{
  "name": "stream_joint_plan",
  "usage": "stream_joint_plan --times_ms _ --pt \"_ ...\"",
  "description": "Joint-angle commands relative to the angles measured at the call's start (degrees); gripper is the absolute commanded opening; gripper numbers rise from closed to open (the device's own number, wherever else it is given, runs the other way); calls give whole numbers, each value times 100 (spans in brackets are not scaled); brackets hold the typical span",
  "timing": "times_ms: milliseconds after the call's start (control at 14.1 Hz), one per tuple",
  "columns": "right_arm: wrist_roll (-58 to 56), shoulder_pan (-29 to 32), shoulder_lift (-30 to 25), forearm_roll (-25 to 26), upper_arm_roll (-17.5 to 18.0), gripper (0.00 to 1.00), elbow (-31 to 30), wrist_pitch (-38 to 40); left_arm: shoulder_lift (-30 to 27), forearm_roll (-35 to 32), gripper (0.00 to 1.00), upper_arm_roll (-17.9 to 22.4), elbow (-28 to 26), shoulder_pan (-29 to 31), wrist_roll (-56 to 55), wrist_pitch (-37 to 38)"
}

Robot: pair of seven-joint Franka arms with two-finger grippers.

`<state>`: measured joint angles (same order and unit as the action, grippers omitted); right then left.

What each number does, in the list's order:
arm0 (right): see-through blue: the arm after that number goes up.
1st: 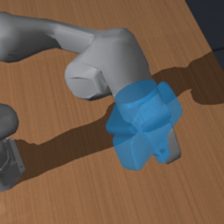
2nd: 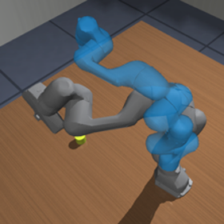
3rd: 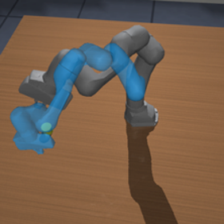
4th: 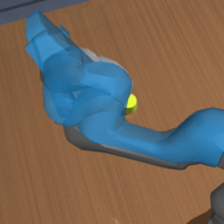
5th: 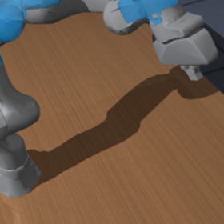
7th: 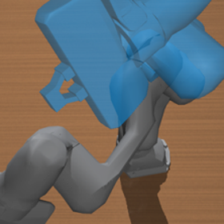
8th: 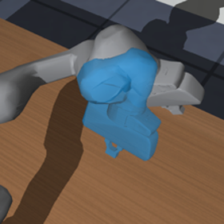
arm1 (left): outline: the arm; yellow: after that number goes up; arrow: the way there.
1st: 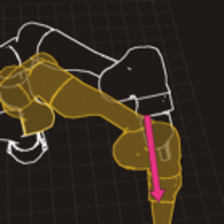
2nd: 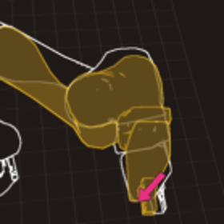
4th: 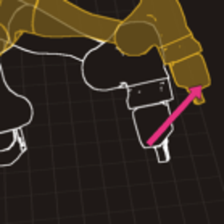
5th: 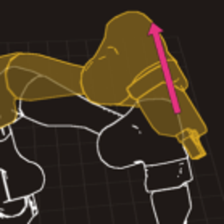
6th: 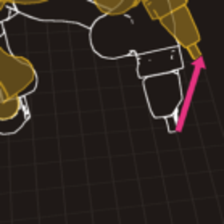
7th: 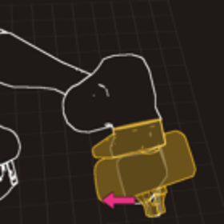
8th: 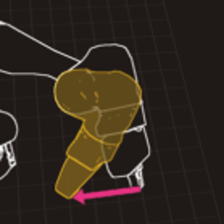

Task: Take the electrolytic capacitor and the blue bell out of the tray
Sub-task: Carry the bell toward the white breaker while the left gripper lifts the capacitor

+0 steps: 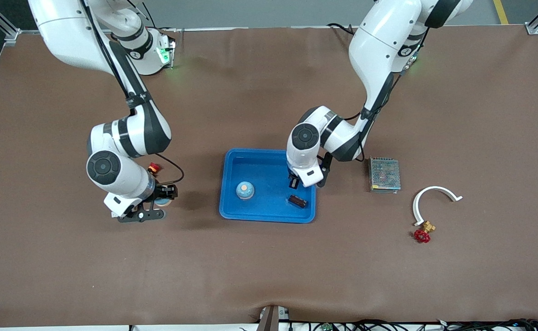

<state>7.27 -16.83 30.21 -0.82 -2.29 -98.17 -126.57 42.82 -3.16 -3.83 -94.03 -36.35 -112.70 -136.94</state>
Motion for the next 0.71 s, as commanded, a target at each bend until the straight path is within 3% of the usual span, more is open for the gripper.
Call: stream_joint_plan --times_ms 0,355,639 --pt "-558 346 -68 12 97 0 -500 -665 -169 -141 13 23 -54 5 -164 0" --pt "-1184 777 300 12 97 0 -634 -1316 -678 -141 13 41 -36 119 -121 307" --pt "-1167 778 529 3 124 0 -774 -1695 -1187 -71 13 -12 -10 409 116 685"
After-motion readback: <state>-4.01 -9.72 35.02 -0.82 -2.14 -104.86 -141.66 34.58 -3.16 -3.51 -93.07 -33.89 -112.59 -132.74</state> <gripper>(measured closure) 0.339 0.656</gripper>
